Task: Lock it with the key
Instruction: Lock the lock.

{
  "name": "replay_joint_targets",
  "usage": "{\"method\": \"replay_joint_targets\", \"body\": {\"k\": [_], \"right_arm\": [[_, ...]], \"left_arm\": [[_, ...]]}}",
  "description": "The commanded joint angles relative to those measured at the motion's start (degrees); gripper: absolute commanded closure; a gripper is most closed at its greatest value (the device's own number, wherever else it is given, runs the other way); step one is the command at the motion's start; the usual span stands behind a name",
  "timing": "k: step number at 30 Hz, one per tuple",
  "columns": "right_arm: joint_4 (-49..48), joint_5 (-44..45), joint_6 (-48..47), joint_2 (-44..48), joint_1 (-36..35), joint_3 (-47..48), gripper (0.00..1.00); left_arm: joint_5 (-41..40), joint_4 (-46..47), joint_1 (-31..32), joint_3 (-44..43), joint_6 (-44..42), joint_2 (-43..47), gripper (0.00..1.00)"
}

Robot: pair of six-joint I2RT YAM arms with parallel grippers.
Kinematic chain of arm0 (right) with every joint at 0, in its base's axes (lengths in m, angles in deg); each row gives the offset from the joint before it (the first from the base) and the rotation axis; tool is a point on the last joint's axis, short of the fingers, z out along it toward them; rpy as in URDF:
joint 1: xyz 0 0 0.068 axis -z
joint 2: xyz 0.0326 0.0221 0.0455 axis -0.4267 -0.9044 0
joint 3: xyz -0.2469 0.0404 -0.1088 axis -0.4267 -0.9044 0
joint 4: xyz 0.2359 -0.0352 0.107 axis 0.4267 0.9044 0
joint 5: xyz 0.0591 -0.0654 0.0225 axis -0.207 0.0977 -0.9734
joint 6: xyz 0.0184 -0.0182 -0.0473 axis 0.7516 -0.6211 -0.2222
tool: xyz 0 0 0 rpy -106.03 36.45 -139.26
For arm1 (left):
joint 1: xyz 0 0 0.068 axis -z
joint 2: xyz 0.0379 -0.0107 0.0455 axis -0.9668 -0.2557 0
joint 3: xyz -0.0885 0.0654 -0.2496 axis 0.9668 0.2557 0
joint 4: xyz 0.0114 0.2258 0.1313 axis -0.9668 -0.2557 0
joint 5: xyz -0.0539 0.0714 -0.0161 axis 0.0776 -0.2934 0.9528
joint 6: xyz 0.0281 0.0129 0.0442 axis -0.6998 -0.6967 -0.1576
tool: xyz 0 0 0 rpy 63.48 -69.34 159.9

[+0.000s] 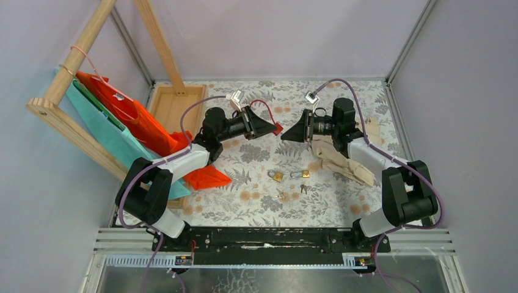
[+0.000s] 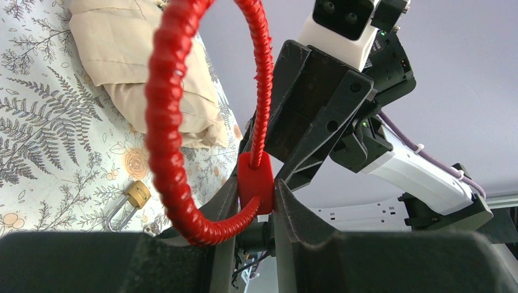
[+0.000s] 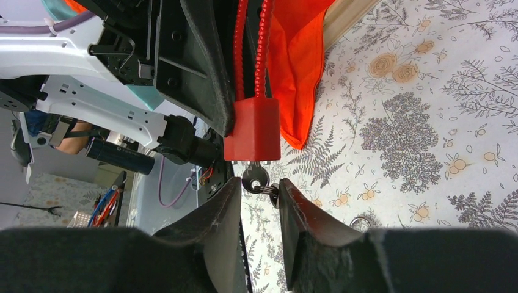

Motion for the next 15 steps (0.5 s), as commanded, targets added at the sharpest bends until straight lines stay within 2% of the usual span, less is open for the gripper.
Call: {"method": "replay_joint_targets", "body": {"k": [1, 3, 9, 13, 15], "right_arm": [[-3.36, -1.08, 0.4, 0.04, -0.52, 2.5, 0.65], [-3.36, -0.96, 0.33, 0.13, -0.56, 2.62, 0.67], [-2.88, 0.2, -0.85, 0.86, -0.55, 2.36, 0.8], [1.4, 2.1, -5.37, 1.71, -0.64, 3.1, 0.87], [3.12, 2.81, -6.68, 2.11, -0.65, 3.27, 0.88]], "left_arm": [[0.71, 4.92, 0.0, 0.24, 0.34, 1.36, 1.0], [0.65, 4.92, -0.01, 0.25, 0.34, 1.34, 1.0], [0.22, 3.93, 0.08, 0.18, 0.34, 1.34, 1.0], [-0.65, -0.01, 0.3, -0.72, -0.61, 1.36, 1.0], [-0.97, -1.32, 0.34, -1.0, -1.13, 1.36, 1.0]]}}
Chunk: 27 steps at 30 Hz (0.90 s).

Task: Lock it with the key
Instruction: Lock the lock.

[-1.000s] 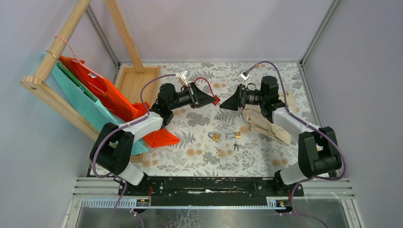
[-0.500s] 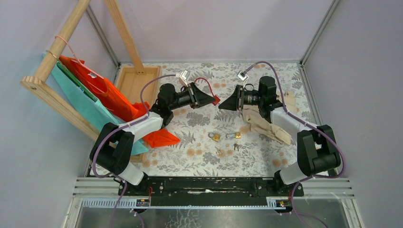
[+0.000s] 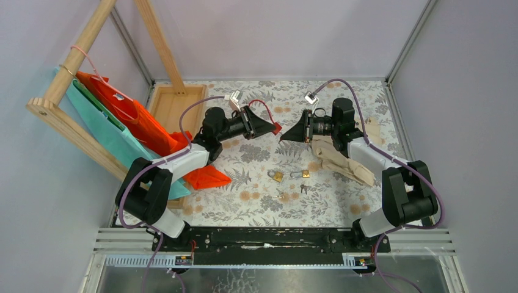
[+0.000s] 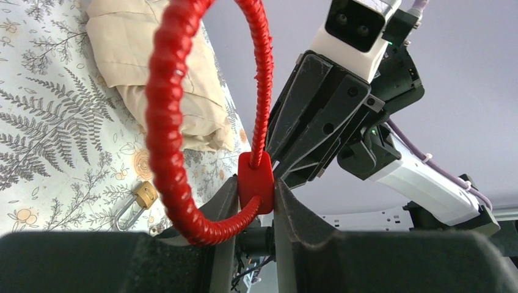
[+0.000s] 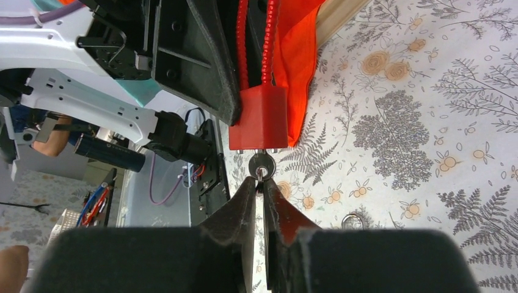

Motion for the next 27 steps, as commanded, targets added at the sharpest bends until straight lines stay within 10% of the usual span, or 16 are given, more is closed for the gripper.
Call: {"method": "replay_joint_targets", "body": {"k": [1, 12, 27], "right_arm": [[1.82, 2.33, -4.43, 2.16, -0.48, 3.07, 0.87], [0.18, 1.63, -2.14, 1.81, 0.21, 2.64, 0.51], [-5.9, -0.96, 3.41, -0.64, 0.21, 2.51, 0.6]], "left_arm": [[0.04, -0.48, 0.54, -0.91, -1.09, 1.37, 1.0], [0.42, 0.49, 0.54, -0.69, -0.95, 1.93, 1.0], [0.66, 1.31, 0.63, -0.64, -0.61, 1.72, 1.0]]}}
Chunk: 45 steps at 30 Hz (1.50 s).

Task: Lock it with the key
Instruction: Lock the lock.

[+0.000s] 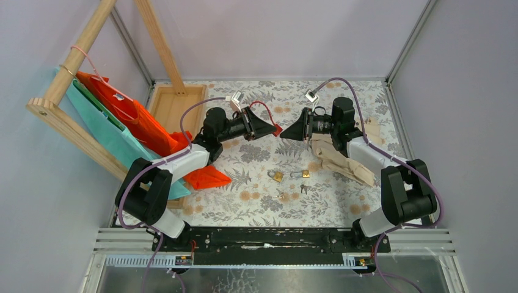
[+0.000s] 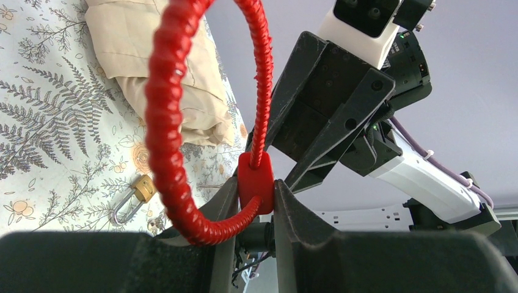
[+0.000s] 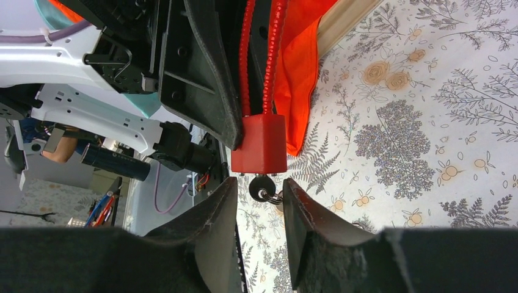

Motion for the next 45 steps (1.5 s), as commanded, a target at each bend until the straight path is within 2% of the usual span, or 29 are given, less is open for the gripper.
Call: {"method": "replay_joint_targets", "body": {"k": [1, 13, 30, 37, 45], "right_arm": [[-3.55, -1.85, 0.72, 0.14, 0.25, 1.9, 0.62], [-1.34, -1.45, -2.19, 0.75, -0.33, 1.75, 0.7], [-0.21, -1.34, -2.93, 0.19, -0.73, 2.05, 0.7], [2.38, -0.58, -6.26, 0.9, -1.15, 2.51, 0.82], [11.95, 4.92, -16.08, 3.52, -1.91, 3.9, 0.92]], "left_arm": [[0.64, 3.41, 0.31, -0.63, -0.35, 1.48, 1.0], [0.71, 3.63, 0.36, -0.62, -0.26, 1.48, 1.0], [0.7, 3.94, 0.52, -0.53, -0.08, 1.46, 1.0], [-0.29, 2.12, 0.41, -0.66, 0.34, 1.47, 1.0], [-2.18, -3.22, 0.52, -1.86, 0.14, 1.2, 1.0]]}}
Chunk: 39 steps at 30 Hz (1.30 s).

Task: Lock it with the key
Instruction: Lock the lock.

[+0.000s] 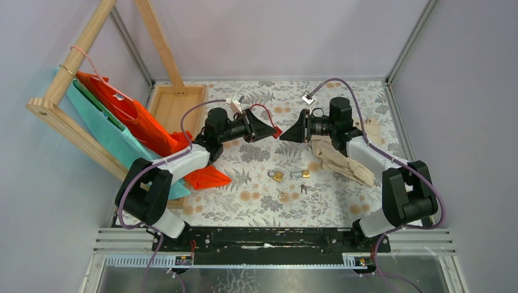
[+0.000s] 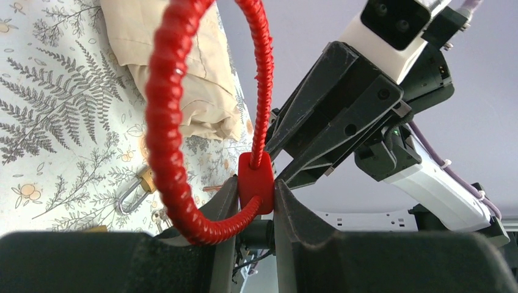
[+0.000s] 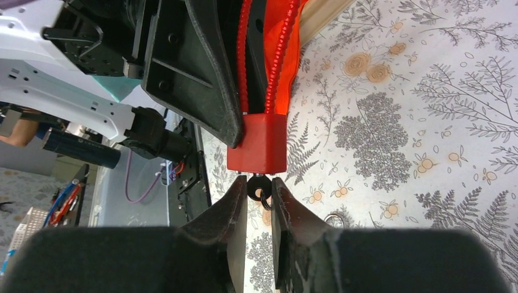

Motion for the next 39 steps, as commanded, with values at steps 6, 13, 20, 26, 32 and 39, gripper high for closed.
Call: {"method": "replay_joint_targets", "body": {"k": [6, 13, 20, 26, 32, 39], "right_arm": [[8.32, 7.01, -10.94, 4.14, -1.55, 3.33, 0.96], [11.78, 11.75, -15.63, 5.7, -2.53, 3.55, 0.98], [15.05, 16.32, -18.98, 6.43, -3.14, 4.05, 0.99], [15.86, 16.41, -19.01, 6.26, -3.1, 4.6, 0.94], [14.56, 12.34, -15.81, 6.38, -2.2, 4.49, 0.68], [7.89, 8.32, -7.24, 5.7, 0.85, 2.61, 0.48]], "left_arm": [[-2.28, -2.23, 0.49, -2.01, 0.33, 0.96, 1.0], [-3.73, -6.88, 0.67, -2.97, -0.79, 0.84, 1.0], [-4.81, -9.63, 0.78, -3.33, 0.54, 0.29, 1.0], [-5.33, -10.98, 0.72, -3.35, 0.6, 0.25, 1.0], [-5.38, -10.0, 0.07, -2.57, 0.47, 0.98, 1.0], [-4.71, -8.18, -0.64, -2.09, 0.93, 0.98, 1.0]]}}
